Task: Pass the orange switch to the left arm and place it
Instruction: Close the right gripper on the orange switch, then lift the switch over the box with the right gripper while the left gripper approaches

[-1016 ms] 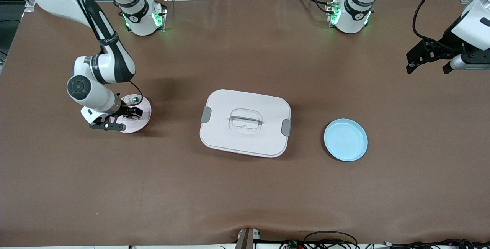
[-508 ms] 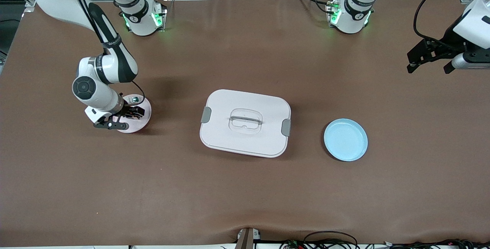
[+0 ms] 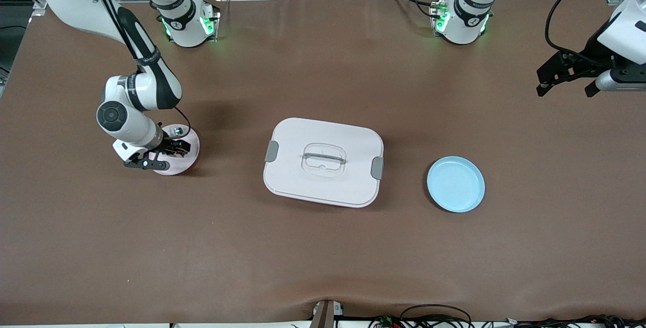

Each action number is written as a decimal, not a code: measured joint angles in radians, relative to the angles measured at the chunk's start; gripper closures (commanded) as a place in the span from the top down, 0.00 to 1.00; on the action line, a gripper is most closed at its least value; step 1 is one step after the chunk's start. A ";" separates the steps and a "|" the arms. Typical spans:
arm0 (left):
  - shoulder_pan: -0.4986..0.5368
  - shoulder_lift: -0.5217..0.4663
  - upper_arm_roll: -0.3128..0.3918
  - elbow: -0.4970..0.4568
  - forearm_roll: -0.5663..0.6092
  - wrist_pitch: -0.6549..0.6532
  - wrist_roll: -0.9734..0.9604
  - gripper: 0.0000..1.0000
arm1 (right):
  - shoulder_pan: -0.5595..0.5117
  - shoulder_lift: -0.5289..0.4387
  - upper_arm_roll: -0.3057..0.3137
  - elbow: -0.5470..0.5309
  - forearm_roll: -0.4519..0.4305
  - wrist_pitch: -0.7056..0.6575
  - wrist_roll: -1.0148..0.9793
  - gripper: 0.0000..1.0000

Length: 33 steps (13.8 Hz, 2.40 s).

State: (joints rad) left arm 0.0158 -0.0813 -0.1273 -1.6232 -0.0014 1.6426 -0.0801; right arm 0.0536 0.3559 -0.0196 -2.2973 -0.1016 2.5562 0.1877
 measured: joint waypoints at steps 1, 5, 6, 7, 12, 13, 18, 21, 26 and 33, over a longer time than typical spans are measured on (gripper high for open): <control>0.000 0.000 0.000 0.000 0.000 0.000 0.000 1.00 | 0.000 0.001 0.000 0.000 0.000 0.000 0.000 0.28; 0.000 0.000 0.000 0.000 0.000 0.000 0.000 1.00 | -0.002 0.001 -0.001 0.000 -0.001 0.000 0.000 0.00; 0.000 0.000 0.000 0.000 0.000 0.000 0.000 1.00 | -0.006 0.001 -0.001 0.000 -0.001 0.000 0.001 0.00; 0.000 0.000 0.000 0.000 0.000 0.000 0.000 1.00 | -0.013 0.001 -0.002 0.001 -0.001 -0.001 0.002 0.00; 0.000 0.000 0.000 0.000 0.000 0.000 0.000 1.00 | -0.035 -0.014 -0.001 0.075 -0.001 -0.149 0.002 0.00; 0.000 0.001 0.000 0.002 0.000 0.001 0.000 1.00 | -0.035 -0.026 0.001 0.102 0.000 -0.206 0.003 0.00; 0.000 0.000 -0.001 0.032 -0.054 0.001 0.000 1.00 | 0.015 -0.107 0.019 0.228 0.153 -0.469 0.026 0.00; 0.000 0.000 -0.002 0.041 -0.137 0.001 0.000 1.00 | 0.106 -0.139 0.025 0.324 0.207 -0.617 0.122 0.00; 0.002 0.006 -0.002 0.042 -0.371 0.001 0.000 1.00 | 0.276 -0.146 0.028 0.438 0.290 -0.665 0.408 0.00; -0.022 0.141 -0.006 0.040 -0.694 0.004 0.000 1.00 | 0.421 -0.125 0.028 0.617 0.377 -0.664 0.887 0.00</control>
State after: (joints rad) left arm -0.0066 0.0596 -0.1329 -1.5835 -0.6955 1.6466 -0.0801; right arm 0.4745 0.2314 0.0088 -1.6806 0.2759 1.8921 1.0746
